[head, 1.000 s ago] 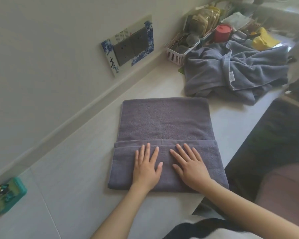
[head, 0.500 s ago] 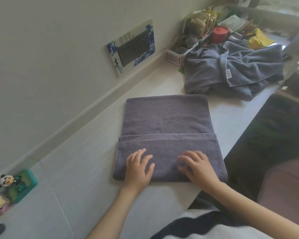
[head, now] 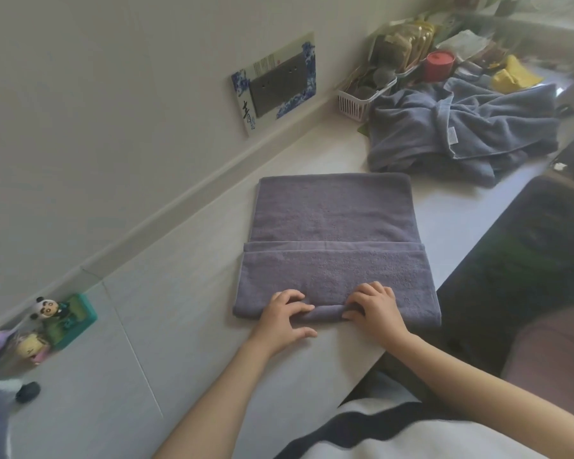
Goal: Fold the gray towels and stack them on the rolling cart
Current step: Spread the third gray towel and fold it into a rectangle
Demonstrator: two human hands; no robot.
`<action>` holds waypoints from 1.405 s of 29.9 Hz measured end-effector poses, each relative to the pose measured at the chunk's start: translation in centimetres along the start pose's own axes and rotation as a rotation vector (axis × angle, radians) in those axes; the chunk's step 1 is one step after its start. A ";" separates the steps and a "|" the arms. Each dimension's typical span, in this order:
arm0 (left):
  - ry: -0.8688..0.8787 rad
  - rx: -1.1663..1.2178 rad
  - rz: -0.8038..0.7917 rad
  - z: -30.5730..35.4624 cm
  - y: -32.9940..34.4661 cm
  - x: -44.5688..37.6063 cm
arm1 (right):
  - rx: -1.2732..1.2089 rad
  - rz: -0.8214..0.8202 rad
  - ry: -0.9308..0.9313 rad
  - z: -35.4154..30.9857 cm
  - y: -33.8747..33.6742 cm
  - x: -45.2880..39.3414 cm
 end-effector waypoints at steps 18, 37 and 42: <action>-0.152 0.122 -0.238 4.8 -1.6 0.9 | -0.067 -0.461 0.001 -1.0 -6.3 2.4; -0.303 0.291 -0.572 4.8 -14.8 -8.2 | 0.095 -0.759 -0.041 -2.4 -15.6 -11.2; -0.348 0.215 -0.390 2.2 -16.3 -12.1 | 0.082 -0.657 -0.029 -1.2 -16.0 -16.5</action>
Point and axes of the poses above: each hand's wrist, its own x-axis away from the middle knuckle, its own y-axis out of the palm, z = x × y, the point moved 1 cm from there along -x, towards the middle knuckle, and after that the axes turned 13 degrees about -z, right-handed, at the moved point
